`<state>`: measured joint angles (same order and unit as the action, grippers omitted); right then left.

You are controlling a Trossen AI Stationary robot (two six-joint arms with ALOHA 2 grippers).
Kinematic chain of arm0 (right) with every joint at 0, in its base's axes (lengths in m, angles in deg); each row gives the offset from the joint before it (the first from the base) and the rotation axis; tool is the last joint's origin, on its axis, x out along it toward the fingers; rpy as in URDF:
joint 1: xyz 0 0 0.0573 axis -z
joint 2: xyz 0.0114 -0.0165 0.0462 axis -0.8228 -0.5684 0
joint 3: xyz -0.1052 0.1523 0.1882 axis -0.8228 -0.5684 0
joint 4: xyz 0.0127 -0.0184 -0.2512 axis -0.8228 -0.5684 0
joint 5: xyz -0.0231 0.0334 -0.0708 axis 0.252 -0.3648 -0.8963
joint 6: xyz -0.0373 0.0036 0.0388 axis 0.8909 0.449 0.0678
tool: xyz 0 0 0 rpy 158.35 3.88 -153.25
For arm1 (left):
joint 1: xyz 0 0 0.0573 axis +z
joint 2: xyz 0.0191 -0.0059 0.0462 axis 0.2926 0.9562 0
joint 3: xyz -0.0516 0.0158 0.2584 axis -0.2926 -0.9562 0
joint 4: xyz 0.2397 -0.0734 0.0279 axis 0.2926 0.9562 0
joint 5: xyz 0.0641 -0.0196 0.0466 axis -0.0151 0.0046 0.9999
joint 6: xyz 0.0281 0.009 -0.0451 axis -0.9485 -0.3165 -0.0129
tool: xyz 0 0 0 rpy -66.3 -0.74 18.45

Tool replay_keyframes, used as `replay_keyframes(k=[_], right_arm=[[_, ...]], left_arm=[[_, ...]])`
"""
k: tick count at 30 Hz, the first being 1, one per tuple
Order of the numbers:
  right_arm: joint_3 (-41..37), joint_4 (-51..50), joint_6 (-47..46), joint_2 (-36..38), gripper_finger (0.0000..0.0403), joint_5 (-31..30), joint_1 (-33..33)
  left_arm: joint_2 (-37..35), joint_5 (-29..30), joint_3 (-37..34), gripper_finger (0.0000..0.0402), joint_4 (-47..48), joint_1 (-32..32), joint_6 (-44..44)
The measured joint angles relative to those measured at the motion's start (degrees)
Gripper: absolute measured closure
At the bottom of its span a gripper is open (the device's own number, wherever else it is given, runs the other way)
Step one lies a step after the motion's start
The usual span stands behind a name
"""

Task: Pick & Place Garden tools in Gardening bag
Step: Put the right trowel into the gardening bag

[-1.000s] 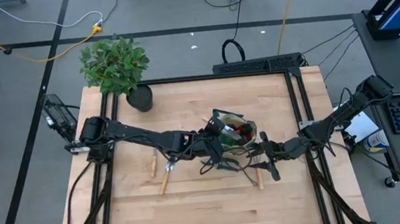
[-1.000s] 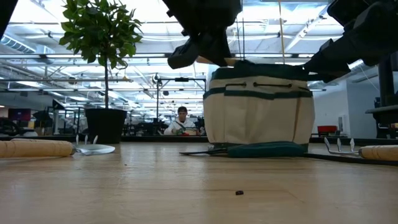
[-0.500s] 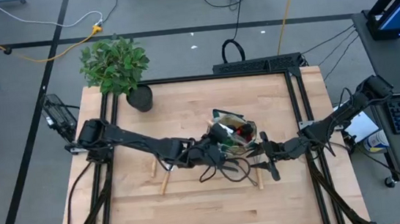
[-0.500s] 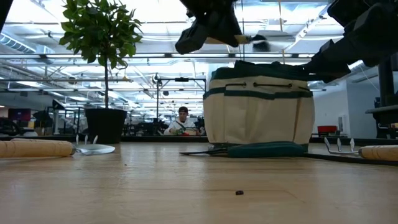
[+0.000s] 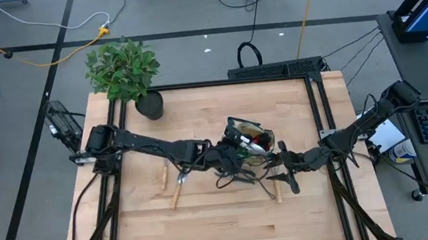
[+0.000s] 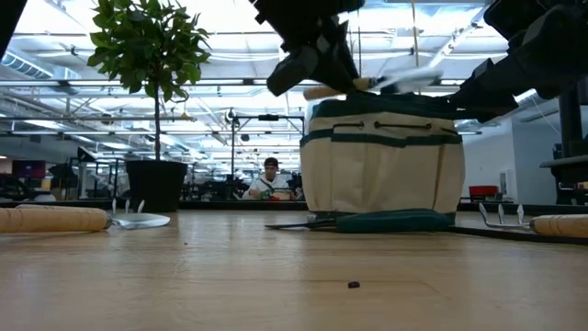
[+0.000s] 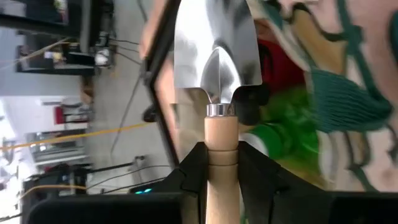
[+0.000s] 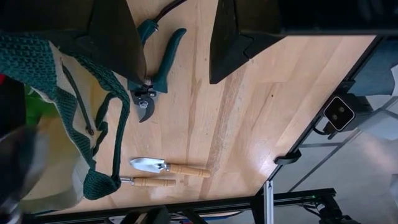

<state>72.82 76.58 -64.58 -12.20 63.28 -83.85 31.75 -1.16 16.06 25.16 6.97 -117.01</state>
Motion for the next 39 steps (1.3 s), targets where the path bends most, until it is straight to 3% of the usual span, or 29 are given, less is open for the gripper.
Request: replay_keyframes(k=[5, 14, 27, 32, 39], right_arm=[[0.0, 0.0, 0.0, 0.0, 0.0232, 0.0, 0.0], [0.0, 0.0, 0.0, 0.0, 0.0232, -0.1, 0.0], [0.0, 0.0, 0.1, 0.0, 0.0232, -0.2, 0.0], [0.0, 0.0, 0.1, 0.0, 0.0232, -0.2, 0.0], [0.0, -0.3, 0.1, 0.0, 0.0232, -0.2, 0.0]], left_arm=[[0.0, 0.7, 0.0, 0.0339, 1.9, -0.2, -2.2], [0.0, 12.4, 0.0, 0.0339, 1.7, -0.4, -19.4], [0.0, 15.8, 0.0, 0.0339, 4.6, -2.5, -41.4], [0.0, 10.5, 0.0, 0.0334, 5.3, -1.6, -40.6], [0.0, 5.9, 0.0, 0.0276, 2.0, -1.6, -40.5]])
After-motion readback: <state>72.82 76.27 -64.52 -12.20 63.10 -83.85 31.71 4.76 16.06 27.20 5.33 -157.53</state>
